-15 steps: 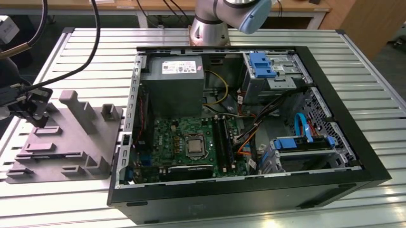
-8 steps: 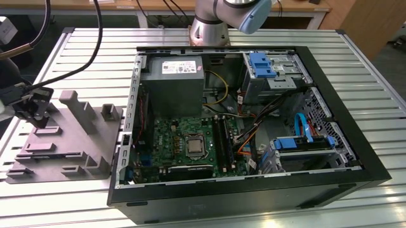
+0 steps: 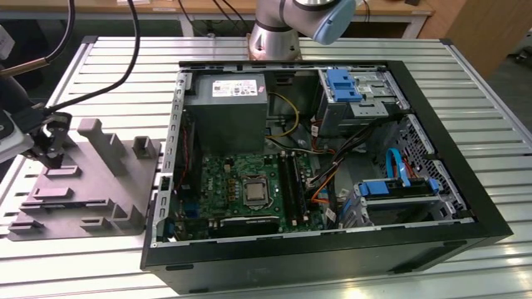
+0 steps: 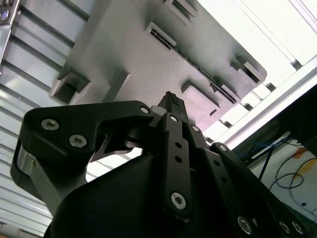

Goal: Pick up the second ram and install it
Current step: 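Pick up the second ram and move it above second insertion slot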

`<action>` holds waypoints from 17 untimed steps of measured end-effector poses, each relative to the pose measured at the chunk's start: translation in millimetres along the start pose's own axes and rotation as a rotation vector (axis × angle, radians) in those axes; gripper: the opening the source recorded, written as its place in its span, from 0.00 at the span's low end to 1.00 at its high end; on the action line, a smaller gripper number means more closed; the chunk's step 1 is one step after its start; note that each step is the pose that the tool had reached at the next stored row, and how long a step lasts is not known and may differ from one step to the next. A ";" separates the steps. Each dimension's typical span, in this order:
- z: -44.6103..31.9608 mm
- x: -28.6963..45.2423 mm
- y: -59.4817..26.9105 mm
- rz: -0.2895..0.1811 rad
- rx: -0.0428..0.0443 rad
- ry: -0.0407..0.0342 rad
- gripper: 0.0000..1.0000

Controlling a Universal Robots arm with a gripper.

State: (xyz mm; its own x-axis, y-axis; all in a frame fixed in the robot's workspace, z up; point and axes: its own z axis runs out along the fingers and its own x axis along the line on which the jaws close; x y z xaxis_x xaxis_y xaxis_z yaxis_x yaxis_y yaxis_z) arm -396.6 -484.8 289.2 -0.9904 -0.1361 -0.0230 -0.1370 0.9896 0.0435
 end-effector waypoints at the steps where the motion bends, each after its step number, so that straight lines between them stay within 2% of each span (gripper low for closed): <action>1: 0.4 0.0 0.0 -0.018 -0.0002 0.0010 0.11; 17: 9.4 0.2 -0.4 -0.310 -0.0067 0.0152 0.11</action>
State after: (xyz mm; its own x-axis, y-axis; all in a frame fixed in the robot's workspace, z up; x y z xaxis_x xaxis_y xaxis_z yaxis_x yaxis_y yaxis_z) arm -396.6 -484.8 279.8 -0.9017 -0.4318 -0.0212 -0.4323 0.9007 0.0433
